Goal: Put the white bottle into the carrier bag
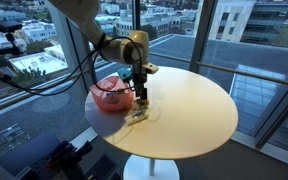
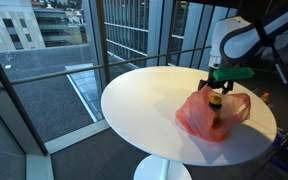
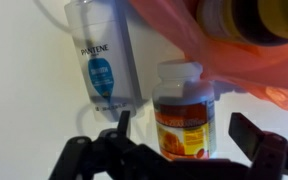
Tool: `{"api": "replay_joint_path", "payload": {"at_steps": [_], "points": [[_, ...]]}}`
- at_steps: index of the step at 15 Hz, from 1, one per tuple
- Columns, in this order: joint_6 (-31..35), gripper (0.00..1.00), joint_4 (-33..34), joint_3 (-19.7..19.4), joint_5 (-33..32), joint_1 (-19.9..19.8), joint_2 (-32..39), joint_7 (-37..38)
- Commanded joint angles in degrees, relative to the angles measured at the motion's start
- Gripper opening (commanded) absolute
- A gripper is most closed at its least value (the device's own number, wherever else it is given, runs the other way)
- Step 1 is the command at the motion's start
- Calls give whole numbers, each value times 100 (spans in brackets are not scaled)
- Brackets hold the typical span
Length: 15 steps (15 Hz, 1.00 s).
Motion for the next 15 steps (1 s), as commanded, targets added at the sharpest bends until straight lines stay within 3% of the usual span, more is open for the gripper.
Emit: {"api": "replay_joint_path", "payload": {"at_steps": [1, 2, 4, 5, 9, 15], "points": [[-88, 100, 342, -166, -6, 153, 299, 220], [-102, 96, 375, -188, -3, 171, 348, 250], [-109, 71, 425, -226, -8, 202, 421, 275], [-109, 69, 437, -239, -5, 213, 439, 273], [-161, 37, 385, -272, 4, 252, 219, 315], [-177, 36, 220, -204, -45, 352, -453, 376]]}}
